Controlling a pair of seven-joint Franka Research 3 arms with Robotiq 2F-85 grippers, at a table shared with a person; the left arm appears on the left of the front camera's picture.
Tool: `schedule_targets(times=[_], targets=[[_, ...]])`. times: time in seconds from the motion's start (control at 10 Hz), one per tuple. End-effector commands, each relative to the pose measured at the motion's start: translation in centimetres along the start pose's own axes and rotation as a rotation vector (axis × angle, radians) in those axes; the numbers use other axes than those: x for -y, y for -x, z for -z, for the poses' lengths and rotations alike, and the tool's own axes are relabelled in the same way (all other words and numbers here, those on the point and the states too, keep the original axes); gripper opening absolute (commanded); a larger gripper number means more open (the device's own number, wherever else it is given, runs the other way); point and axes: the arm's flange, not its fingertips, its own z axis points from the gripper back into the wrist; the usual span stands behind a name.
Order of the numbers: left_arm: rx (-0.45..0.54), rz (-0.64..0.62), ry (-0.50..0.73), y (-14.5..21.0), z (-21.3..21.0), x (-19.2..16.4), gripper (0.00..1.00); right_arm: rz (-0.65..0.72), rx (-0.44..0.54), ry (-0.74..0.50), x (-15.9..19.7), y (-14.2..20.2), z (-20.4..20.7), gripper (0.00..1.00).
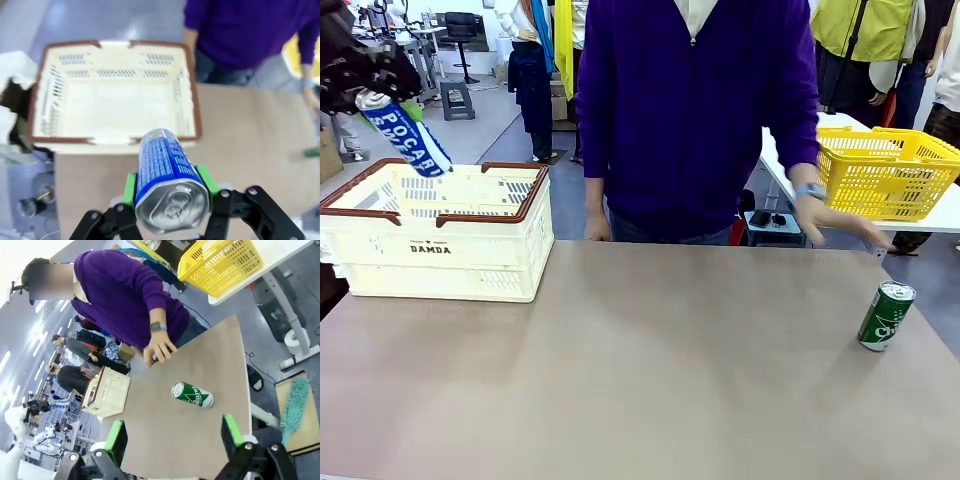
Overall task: Place the drinks into the Shopping basket.
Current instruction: Pick up one drink and place it into the Shopping basket.
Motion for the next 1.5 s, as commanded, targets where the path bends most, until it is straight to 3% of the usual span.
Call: schedule_targets(times=[0.0, 0.1, 0.4, 0.6, 0.7, 0.8, 0.9, 1.2, 1.4], targets=[[-0.062, -0.102, -0.043, 0.2, 1.5, 0.9, 0.00, -0.017, 0.007, -0.016, -0.9, 0.2, -0.2, 1.00], [0.000, 0.000, 0.000, 0.0, 0.0, 0.0, 0.00, -0.017, 0.007, -0.016, -0.9, 0.2, -0.2, 1.00], [-0.022, -0.040, -0.014, -0.3, 1.7, -0.1, 0.00, -0.017, 0.007, -0.016, -0.9, 0.2, -0.2, 1.00], [0.043, -0.104, -0.015, -5.8, 5.6, -0.2, 0.00, -0.007, -0.004, -0.006, -0.4, 0.0, 0.0, 1.00], [0.067, -0.141, -0.032, -8.4, 8.3, -0.6, 0.00, -0.062, -0.082, -0.001, -2.5, -0.3, 1.1, 1.00], [0.008, -0.142, -0.036, -10.0, 10.8, -0.6, 0.00, -0.088, -0.173, -0.114, -3.7, 0.0, 3.7, 1.00], [-0.076, -0.149, -0.061, -10.8, 13.7, -0.8, 0.00, -0.105, -0.240, -0.147, -4.4, 1.0, 6.6, 1.00], [-0.280, -0.166, -0.093, -9.9, 19.4, -1.8, 0.00, -0.106, -0.248, -0.189, -5.5, 2.4, 10.5, 1.00], [-0.279, -0.179, -0.105, -8.2, 22.9, -1.9, 0.00, -0.079, -0.253, -0.167, -5.1, 1.5, 9.0, 1.00]])
